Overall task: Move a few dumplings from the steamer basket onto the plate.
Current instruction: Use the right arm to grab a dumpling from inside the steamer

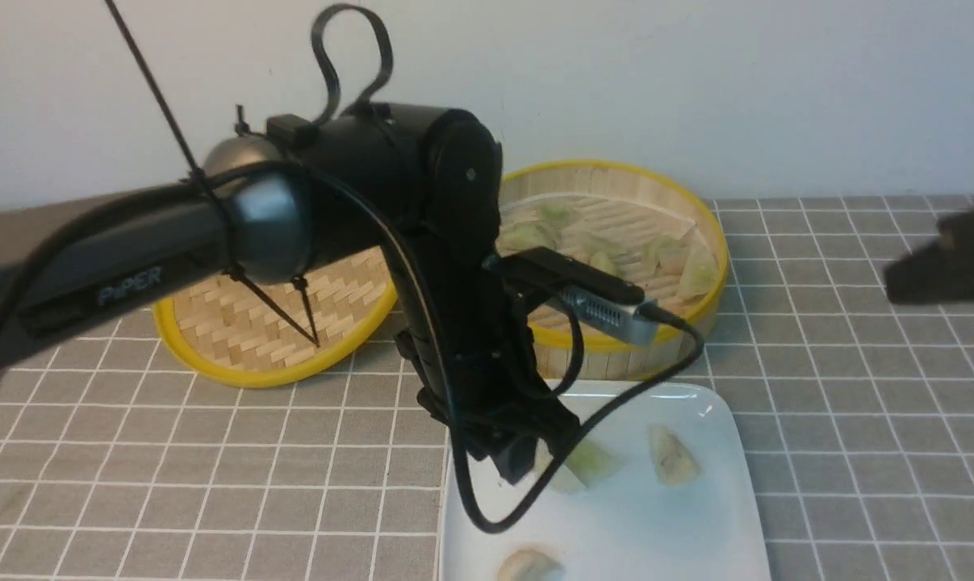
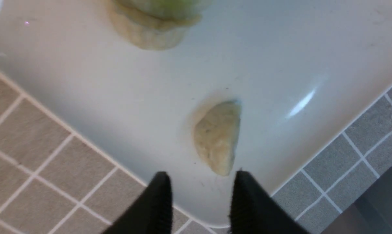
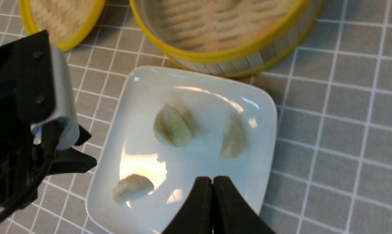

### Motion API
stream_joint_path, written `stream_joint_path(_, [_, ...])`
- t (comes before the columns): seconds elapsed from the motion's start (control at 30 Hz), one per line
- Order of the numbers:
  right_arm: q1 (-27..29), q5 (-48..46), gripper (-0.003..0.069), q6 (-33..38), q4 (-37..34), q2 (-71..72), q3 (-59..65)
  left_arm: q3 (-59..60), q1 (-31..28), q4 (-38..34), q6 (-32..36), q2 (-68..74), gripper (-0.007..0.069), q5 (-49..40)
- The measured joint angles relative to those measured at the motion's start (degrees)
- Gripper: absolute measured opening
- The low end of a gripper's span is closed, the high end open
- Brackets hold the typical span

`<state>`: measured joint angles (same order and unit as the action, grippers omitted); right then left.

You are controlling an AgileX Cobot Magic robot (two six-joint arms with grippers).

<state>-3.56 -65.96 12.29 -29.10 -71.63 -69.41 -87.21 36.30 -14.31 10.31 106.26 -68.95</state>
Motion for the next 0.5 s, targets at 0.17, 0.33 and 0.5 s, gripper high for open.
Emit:
stream_joint_path(0.17, [-6.57, 0.20, -0.0011, -2.51, 3.44, -16.20, -14.09, 3.40, -1.92, 0.72, -1.30, -8.57, 0.0006, -0.07])
stream_joint_path(0.33, [-11.24, -4.18, 0.0012, -9.81, 12.12, -33.36, -28.28, 11.45, -3.32, 0.72, -2.37, -19.97, -0.0005, -1.20])
stream_joint_path(0.5, [-14.30, -4.88, 0.0087, -13.65, 17.76, -48.44, -43.29, 18.32, -4.36, 1.04, -4.87, -30.92, -0.0005, -1.48])
